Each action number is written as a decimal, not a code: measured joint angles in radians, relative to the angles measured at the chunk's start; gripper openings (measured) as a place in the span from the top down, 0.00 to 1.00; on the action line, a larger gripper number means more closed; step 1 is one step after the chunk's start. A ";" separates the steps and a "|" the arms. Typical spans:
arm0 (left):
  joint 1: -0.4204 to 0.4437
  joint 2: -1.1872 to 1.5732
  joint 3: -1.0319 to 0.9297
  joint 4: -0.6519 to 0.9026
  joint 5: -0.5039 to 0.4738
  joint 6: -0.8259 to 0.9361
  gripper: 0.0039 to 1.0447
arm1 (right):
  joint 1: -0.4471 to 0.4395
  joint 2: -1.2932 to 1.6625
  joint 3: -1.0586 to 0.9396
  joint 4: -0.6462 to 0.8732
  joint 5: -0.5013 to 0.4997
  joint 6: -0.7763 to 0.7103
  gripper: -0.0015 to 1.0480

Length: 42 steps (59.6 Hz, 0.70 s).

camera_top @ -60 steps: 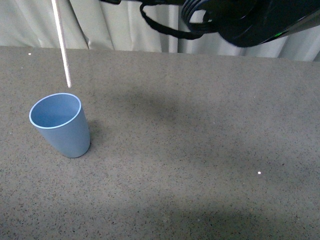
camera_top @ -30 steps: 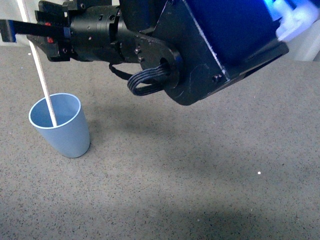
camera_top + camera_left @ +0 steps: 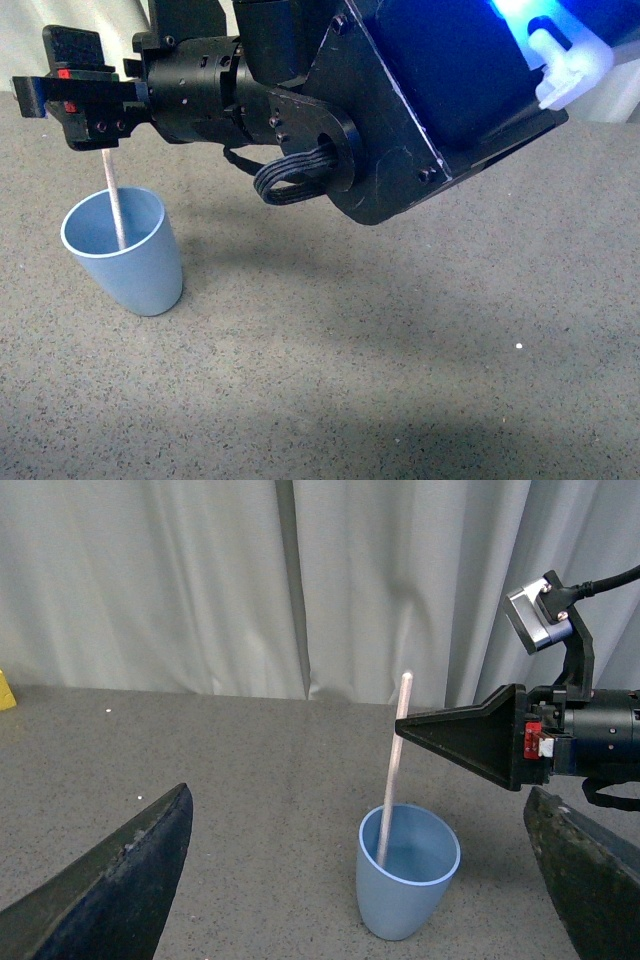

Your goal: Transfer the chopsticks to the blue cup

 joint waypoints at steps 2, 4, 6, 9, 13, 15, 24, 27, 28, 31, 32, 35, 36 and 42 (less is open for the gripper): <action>0.000 0.000 0.000 0.000 0.000 0.000 0.06 | 0.000 0.000 -0.002 0.000 0.000 -0.001 0.43; 0.000 0.000 0.000 0.000 0.000 0.000 0.06 | -0.001 0.000 -0.004 0.002 0.000 -0.002 0.36; 0.000 0.000 0.000 0.000 0.000 0.000 0.06 | -0.001 0.000 -0.005 0.005 -0.001 -0.002 0.31; 0.000 0.000 0.000 0.000 0.000 0.000 0.06 | -0.002 -0.002 -0.007 0.005 0.000 -0.003 0.23; 0.000 0.000 0.000 0.000 0.000 0.000 0.06 | -0.004 -0.007 -0.013 0.006 0.005 -0.006 0.11; 0.000 0.000 0.000 0.000 0.000 0.000 0.06 | -0.005 -0.011 -0.018 0.008 0.016 -0.006 0.07; 0.000 0.000 0.000 0.000 0.000 0.000 0.06 | -0.020 -0.070 -0.068 0.005 0.103 -0.041 0.09; 0.000 0.000 0.000 0.000 0.000 0.000 0.06 | -0.027 -0.093 -0.084 -0.007 0.152 -0.057 0.09; 0.000 0.000 0.000 0.000 0.000 0.000 0.06 | -0.032 -0.105 -0.092 -0.019 0.180 -0.067 0.09; 0.000 0.000 0.000 0.000 0.000 0.000 0.06 | -0.048 -0.136 -0.113 -0.056 0.252 -0.100 0.09; 0.000 0.000 0.000 0.000 0.000 0.000 0.06 | -0.056 -0.149 -0.126 -0.064 0.279 -0.116 0.09; 0.000 0.000 0.000 0.000 0.000 0.000 0.06 | -0.081 -0.178 -0.159 -0.083 0.323 -0.153 0.09; 0.000 0.000 0.000 0.000 0.000 0.000 0.06 | -0.087 -0.182 -0.165 -0.089 0.340 -0.161 0.09; 0.000 0.000 0.000 0.000 0.000 0.000 0.06 | -0.151 -0.228 -0.233 -0.107 0.433 -0.220 0.09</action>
